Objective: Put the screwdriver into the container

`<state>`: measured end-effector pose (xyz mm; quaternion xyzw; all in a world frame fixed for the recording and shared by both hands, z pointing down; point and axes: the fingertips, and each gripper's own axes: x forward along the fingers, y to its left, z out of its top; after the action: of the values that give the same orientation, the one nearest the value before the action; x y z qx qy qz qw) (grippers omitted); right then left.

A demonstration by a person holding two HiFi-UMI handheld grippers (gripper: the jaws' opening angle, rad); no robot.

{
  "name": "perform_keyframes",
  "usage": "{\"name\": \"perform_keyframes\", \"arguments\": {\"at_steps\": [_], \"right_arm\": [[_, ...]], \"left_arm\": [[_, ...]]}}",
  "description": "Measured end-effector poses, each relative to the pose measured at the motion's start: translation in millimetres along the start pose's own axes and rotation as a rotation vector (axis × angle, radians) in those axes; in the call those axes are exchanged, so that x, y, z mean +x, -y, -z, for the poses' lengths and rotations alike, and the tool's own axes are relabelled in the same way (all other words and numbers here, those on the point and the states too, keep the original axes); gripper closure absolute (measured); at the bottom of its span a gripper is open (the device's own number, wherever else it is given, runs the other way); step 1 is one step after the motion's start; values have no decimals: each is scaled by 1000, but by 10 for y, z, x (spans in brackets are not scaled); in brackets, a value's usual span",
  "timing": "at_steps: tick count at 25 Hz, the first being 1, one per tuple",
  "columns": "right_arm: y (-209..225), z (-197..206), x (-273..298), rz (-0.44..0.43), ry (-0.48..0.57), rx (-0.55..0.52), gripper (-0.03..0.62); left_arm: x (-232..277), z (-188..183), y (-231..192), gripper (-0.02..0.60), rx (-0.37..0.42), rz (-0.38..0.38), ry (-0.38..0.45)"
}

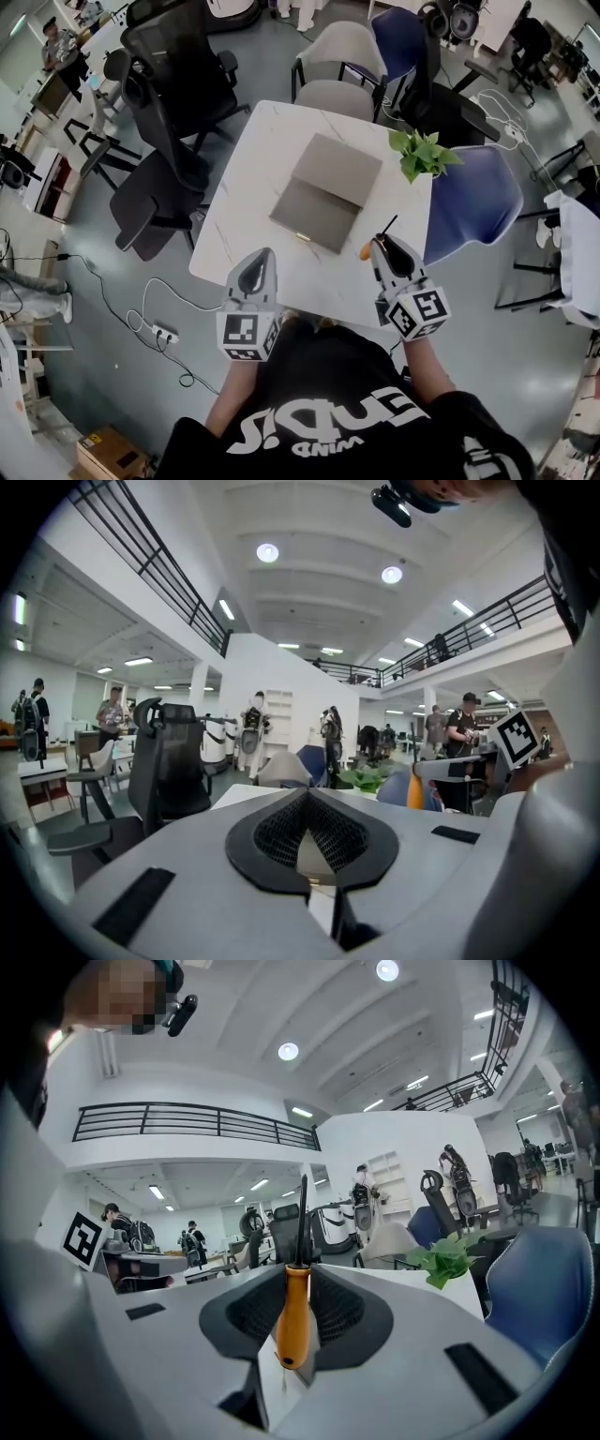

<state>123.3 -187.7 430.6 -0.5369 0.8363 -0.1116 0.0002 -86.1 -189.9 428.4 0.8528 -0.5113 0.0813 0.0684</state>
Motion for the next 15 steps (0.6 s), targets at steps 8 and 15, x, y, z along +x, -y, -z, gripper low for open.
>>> {"name": "perform_keyframes", "arguments": {"at_steps": [8,15], "right_arm": [[-7,68,269,-17,-53,-48,514],[26,185,625,-66,-129,-125,514]], "left_arm": [[156,31,-42,568,3,54,-13],[271,-3,-37,568,15,88,-17]]}}
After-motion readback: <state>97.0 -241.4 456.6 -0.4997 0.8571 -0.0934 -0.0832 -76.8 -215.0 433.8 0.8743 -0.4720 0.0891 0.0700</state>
